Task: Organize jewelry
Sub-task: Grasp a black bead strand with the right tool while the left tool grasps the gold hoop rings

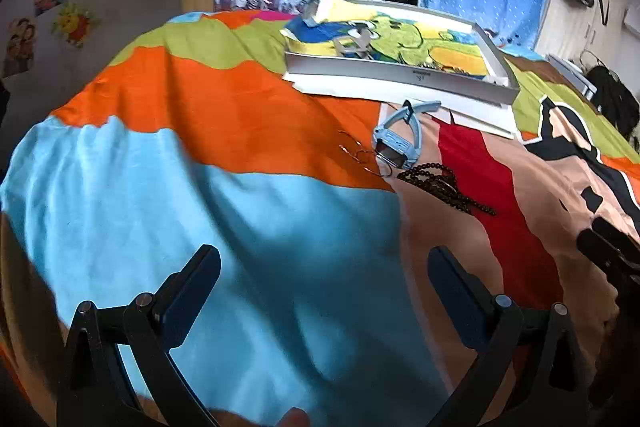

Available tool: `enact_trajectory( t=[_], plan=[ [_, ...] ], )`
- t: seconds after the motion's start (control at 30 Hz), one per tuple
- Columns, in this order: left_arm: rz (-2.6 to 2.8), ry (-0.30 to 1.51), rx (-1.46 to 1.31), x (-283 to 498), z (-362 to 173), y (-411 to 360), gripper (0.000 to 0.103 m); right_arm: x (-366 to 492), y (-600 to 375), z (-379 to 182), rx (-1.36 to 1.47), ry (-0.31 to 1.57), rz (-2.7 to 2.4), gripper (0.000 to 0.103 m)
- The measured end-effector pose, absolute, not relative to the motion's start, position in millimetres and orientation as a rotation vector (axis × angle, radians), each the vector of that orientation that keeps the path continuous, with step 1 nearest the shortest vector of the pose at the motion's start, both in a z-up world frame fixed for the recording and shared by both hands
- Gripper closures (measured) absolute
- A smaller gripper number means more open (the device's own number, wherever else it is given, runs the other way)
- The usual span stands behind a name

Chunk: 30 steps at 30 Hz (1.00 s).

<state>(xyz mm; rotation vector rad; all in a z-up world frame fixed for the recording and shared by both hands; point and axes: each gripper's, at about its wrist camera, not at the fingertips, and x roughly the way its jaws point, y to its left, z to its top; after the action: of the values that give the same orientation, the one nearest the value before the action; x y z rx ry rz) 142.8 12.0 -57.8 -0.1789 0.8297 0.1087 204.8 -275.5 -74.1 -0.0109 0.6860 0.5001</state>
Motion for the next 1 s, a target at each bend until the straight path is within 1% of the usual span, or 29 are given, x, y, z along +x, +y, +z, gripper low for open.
enact_trajectory(
  t=[0.4, 0.53, 0.63, 0.73, 0.77, 0.8, 0.83, 0.9, 0.97, 1.0],
  plan=[
    [-0.014, 0.857, -0.211, 192.6, -63.4, 18.6, 0.002, 260.1, -269.1, -97.3, -0.025, 0.713, 0.621, 0.000],
    [-0.032, 0.855, -0.179, 208.2, -63.0, 18.7, 0.002, 268.4, -262.6, -104.3, -0.022, 0.730, 0.657, 0.013],
    [-0.040, 0.847, -0.150, 218.4, -62.5, 19.9, 0.005, 274.9, -256.3, -105.8, -0.008, 0.732, 0.693, 0.018],
    [-0.054, 0.854, -0.129, 229.9, -64.3, 21.1, 0.016, 281.7, -246.1, -106.1, -0.007, 0.733, 0.739, 0.030],
    [-0.059, 0.859, -0.125, 234.7, -65.1, 22.4, 0.023, 282.9, -242.9, -106.2, -0.008, 0.734, 0.753, 0.033],
    [-0.063, 0.865, -0.125, 239.4, -66.1, 23.7, 0.028, 284.9, -238.7, -106.2, -0.005, 0.736, 0.776, 0.039],
    [-0.068, 0.874, -0.131, 244.9, -67.2, 26.7, 0.031, 286.6, -234.8, -105.7, -0.004, 0.739, 0.795, 0.043],
    [-0.078, 0.886, -0.152, 252.7, -69.1, 31.8, 0.042, 288.6, -224.9, -105.1, -0.017, 0.739, 0.832, 0.048],
    [-0.086, 0.902, -0.179, 261.2, -72.3, 38.6, 0.049, 289.2, -213.5, -104.7, -0.043, 0.740, 0.864, 0.054],
    [-0.090, 0.910, -0.191, 264.6, -73.2, 41.1, 0.054, 289.7, -207.0, -104.8, -0.059, 0.741, 0.877, 0.059]
  ],
)
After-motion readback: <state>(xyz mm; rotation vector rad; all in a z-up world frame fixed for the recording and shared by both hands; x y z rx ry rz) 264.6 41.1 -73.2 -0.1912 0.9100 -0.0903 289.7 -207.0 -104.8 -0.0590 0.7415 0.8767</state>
